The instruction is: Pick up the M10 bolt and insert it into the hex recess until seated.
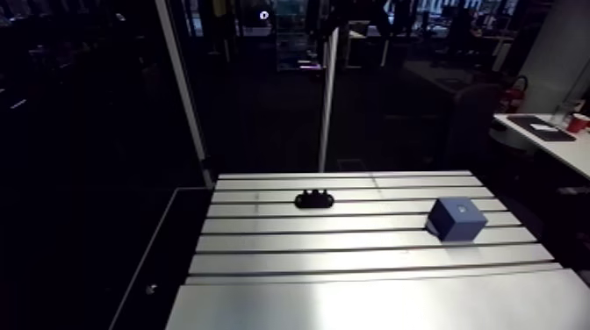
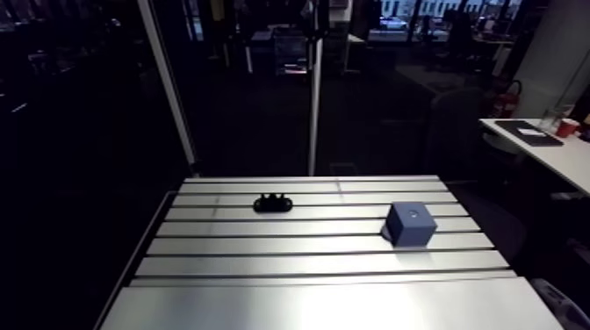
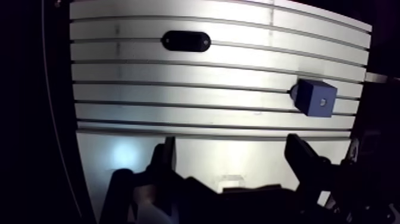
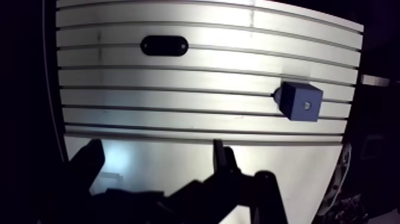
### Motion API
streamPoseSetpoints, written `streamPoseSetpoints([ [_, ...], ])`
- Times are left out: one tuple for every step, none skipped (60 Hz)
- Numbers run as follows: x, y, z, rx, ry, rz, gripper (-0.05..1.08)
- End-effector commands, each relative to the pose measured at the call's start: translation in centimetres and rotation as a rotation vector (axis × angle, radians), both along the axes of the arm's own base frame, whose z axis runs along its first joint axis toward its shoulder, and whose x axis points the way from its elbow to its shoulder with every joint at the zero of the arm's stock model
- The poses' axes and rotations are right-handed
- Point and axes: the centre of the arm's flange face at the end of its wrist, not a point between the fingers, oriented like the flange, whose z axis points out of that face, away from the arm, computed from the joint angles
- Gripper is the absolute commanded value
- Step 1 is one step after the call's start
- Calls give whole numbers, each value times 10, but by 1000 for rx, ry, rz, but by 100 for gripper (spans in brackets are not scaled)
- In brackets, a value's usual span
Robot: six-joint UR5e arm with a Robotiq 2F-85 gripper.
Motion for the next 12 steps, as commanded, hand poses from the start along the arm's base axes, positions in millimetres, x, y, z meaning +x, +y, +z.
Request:
streamPoseSetpoints([
  [-1, -6, -1, -2, -1, 9, 0],
  [-1, -6, -1, -2, -1, 9, 0],
  [-1, -6, -1, -2, -1, 9, 0],
  [-1, -6, -1, -2, 1, 9, 0],
  [-1, -6, -1, -2, 1, 9, 0],
  [-1, -6, -1, -2, 1, 9, 0],
  [-1, -6, -1, -2, 1, 9, 0],
  [-1, -6, -1, -2, 1, 9, 0],
  [-1, -6, -1, -2, 1, 9, 0],
  [-1, -6, -1, -2, 0, 9, 0],
  [-1, -6, -1, -2, 0, 9, 0],
  [-1, -6, -1, -2, 1, 9, 0],
])
